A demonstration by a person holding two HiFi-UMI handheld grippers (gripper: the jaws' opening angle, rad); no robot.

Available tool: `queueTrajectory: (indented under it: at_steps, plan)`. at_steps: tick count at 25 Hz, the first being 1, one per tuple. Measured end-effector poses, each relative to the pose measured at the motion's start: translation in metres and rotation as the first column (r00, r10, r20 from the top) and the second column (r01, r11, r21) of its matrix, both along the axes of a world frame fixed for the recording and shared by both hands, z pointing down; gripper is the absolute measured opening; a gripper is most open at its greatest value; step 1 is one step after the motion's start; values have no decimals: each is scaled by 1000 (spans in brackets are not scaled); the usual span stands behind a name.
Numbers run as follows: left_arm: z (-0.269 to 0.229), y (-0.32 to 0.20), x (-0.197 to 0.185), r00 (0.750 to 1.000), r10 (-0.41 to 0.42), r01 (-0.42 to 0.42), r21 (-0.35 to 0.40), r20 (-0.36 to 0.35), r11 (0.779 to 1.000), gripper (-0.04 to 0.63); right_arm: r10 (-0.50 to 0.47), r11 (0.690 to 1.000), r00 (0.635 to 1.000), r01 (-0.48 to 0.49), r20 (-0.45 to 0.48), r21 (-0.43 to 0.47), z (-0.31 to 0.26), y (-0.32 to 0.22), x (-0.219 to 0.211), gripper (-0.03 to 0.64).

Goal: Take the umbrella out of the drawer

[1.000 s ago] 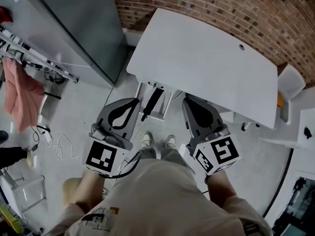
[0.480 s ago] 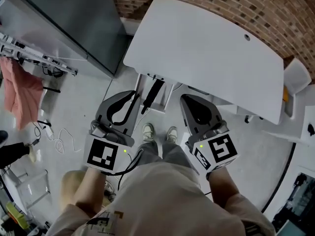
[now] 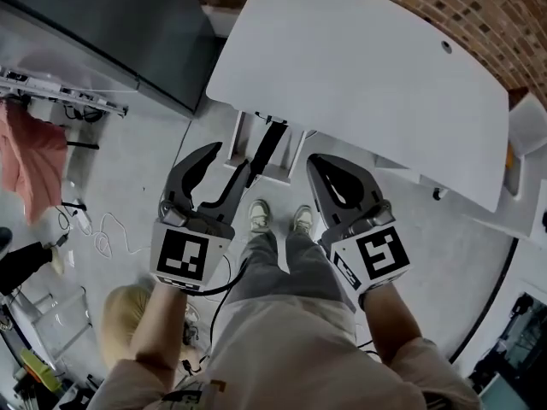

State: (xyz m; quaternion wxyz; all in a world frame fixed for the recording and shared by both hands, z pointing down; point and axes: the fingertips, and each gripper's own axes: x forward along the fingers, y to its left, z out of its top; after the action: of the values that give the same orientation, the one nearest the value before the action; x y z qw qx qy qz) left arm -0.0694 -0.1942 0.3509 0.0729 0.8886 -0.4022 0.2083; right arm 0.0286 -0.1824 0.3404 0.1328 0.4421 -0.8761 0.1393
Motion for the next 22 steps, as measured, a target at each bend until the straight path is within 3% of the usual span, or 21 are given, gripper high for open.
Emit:
queueTrajectory:
  at_steps: [3,8,12,18,22]
  plan:
    - [34,-10,-1,1000,-7,8,-23,22,1000,172,-1,999,1000,1,5,-36,31,-6,0,8]
    - [96,-28,-16,995,-98,98,-48,1,994,175,20,994,999,-16,33,-110,92,-18,-2,8]
    - [152,-33,-17,995,-91,94,-105,28,990,176,68,985,997,-61,37,-163,141,-26,0,8]
    - [226,-42,-9,997,-48,58,-170,66,984,187,62,977,998,-57,19,-207,206,-33,-5,8]
    - [279,-48,-6,993,-73,89,-193,90,977,226,66,971,998,-62,7,-232,247,-35,-4,8]
